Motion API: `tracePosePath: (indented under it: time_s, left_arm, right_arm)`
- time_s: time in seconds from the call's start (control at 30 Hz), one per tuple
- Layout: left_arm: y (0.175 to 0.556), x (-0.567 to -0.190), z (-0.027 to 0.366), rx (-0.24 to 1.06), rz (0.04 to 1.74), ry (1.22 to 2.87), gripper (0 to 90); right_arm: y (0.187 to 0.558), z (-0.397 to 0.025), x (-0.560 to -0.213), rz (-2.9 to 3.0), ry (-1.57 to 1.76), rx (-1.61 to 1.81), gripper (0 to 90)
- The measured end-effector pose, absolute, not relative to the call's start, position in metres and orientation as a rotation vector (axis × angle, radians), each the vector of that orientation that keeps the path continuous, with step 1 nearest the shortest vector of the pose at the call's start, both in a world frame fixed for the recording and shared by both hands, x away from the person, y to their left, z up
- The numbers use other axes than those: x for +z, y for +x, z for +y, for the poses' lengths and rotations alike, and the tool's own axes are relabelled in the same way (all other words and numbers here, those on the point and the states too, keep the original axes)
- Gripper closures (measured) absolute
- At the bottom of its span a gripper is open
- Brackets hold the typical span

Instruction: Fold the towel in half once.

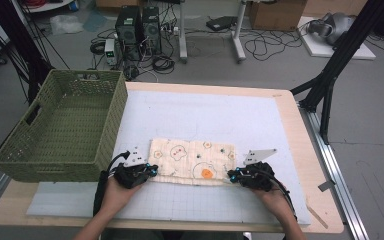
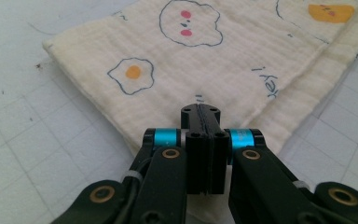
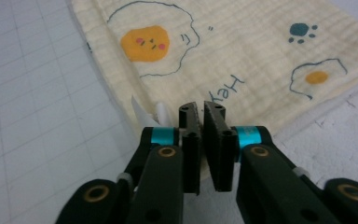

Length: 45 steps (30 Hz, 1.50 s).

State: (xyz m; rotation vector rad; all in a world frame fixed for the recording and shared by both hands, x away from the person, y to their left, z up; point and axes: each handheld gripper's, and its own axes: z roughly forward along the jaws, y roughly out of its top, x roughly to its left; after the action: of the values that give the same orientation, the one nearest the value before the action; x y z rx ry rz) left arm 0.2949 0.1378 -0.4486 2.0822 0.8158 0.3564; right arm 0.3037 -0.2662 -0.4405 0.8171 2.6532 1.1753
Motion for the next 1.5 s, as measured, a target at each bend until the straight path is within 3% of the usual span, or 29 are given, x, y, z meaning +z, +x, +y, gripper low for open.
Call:
tracePosePath:
  time_s: [0.63,0.97,1.1,1.27,1.5]
  left_arm:
    - [0.28,-0.426,0.149,0.391,0.791,2.008,89.5]
    - [0.271,-0.443,0.147,0.349,0.799,2.076,89.3]
    - [0.273,-0.446,0.146,0.351,0.809,2.074,87.4]
    - [0.274,-0.445,0.149,0.361,0.806,2.033,74.7]
    - [0.273,-0.434,0.153,0.4,0.756,1.955,63.5]
  right_arm:
    - [0.294,-0.27,-0.409,2.583,0.764,1.252,87.8]
    - [0.284,-0.268,-0.43,2.654,0.779,1.193,87.4]
    - [0.285,-0.268,-0.437,2.67,0.796,1.178,81.6]
    - [0.283,-0.273,-0.43,2.594,0.823,1.279,72.7]
    - [0.278,-0.274,-0.424,2.532,0.81,1.35,59.3]
